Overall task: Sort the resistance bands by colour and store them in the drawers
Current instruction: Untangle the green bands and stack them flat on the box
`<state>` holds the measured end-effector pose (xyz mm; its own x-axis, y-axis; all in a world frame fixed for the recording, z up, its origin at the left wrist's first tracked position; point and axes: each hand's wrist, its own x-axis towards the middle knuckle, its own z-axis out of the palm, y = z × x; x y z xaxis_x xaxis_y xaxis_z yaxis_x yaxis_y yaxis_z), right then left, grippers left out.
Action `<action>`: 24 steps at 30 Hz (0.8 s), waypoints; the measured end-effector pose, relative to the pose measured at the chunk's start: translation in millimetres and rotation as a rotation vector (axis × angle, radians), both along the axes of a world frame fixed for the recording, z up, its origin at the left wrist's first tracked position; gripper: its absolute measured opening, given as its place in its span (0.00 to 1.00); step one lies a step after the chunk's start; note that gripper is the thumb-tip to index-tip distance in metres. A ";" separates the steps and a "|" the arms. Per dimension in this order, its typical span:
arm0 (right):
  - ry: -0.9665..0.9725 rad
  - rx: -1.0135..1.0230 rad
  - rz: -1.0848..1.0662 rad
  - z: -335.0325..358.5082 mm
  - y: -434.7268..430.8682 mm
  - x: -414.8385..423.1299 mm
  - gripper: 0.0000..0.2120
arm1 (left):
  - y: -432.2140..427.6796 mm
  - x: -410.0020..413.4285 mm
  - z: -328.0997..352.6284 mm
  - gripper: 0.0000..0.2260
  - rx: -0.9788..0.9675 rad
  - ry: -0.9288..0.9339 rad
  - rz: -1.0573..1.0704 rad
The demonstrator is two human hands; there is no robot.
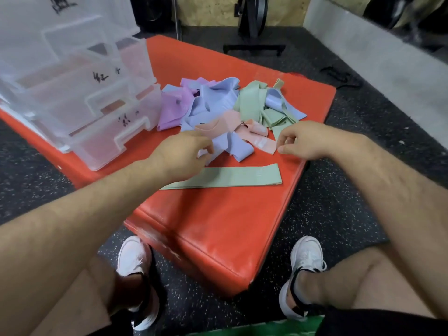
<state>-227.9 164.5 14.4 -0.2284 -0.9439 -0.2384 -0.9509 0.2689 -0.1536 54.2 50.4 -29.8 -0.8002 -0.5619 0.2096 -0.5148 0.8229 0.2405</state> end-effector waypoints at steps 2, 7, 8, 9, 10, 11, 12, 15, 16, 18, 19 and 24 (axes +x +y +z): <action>0.006 -0.028 -0.022 2.6 -4.6 -7.7 0.04 | 2.3 -21.8 0.9 0.05 -0.050 0.002 -0.054; 0.055 -0.025 -0.062 -1.6 -17.2 -20.8 0.14 | 9.4 -66.1 -0.1 0.16 -0.015 -0.194 -0.135; 0.057 -0.004 -0.073 -3.6 -19.9 -21.7 0.16 | 8.6 -70.5 0.7 0.20 -0.034 -0.272 -0.117; 0.047 0.020 -0.085 -6.0 -23.0 -22.3 0.16 | 7.7 -73.7 2.9 0.22 -0.047 -0.327 -0.101; 0.031 0.043 -0.091 -7.4 -26.1 -22.4 0.16 | 6.3 -76.2 5.9 0.24 -0.060 -0.351 -0.097; 0.014 0.068 -0.090 -8.9 -29.3 -22.7 0.16 | 5.2 -78.3 9.1 0.24 -0.074 -0.355 -0.101; 0.003 0.096 -0.085 -9.4 -31.9 -22.3 0.15 | 4.2 -79.8 12.5 0.22 -0.090 -0.339 -0.105; 0.013 0.121 -0.063 -10.5 -39.5 -21.7 0.15 | 1.9 -83.3 15.7 0.19 -0.068 -0.235 -0.106; 0.015 0.090 -0.066 -10.5 -41.2 -22.3 0.14 | 1.3 -85.5 15.2 0.18 -0.031 -0.191 -0.109; 0.009 0.028 -0.099 -11.1 -43.2 -25.0 0.13 | 0.9 -91.1 14.8 0.17 0.052 -0.130 -0.097; 0.007 0.017 -0.115 -12.6 -42.7 -27.1 0.15 | 0.4 -94.4 14.3 0.17 0.081 -0.113 -0.096; 0.035 -0.015 -0.127 -28.9 -31.6 -35.3 0.35 | 6.2 -109.4 9.1 0.14 0.168 -0.050 -0.094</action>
